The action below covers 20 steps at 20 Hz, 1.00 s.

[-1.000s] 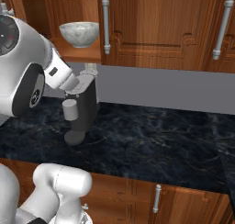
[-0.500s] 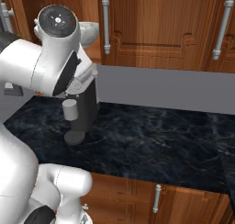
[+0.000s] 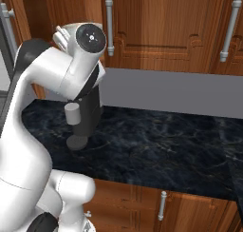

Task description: Move the bowls from the cabinet to the plates on the dining table.

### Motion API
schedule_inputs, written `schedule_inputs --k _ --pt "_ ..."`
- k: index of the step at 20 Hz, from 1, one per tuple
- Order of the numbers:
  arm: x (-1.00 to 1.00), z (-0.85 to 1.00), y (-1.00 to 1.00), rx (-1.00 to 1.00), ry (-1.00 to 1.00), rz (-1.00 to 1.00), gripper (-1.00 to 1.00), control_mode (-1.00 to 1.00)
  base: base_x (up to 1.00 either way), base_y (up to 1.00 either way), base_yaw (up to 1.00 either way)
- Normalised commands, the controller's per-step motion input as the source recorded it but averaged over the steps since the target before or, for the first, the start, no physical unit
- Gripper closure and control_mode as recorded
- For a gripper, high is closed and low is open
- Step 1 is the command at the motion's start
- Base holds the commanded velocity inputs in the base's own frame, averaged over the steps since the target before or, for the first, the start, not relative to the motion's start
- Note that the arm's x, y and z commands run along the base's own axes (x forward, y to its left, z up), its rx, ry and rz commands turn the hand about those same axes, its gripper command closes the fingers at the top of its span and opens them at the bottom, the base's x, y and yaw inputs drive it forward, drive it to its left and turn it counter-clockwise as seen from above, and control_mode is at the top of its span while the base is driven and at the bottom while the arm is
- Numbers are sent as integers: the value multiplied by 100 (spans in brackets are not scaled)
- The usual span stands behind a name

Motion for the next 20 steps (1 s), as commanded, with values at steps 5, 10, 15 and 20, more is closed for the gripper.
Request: schedule_inputs --k 5,10,15,20 --pt "42 -21 16 8 1 0 -100 -100 0 0 0" --pt "11 0 13 4 0 0 -100 -100 0 0 0" --pt "1 11 5 6 0 4 -100 -100 0 0 0" --pt "0 23 5 9 0 9 -100 -100 0 0 0"
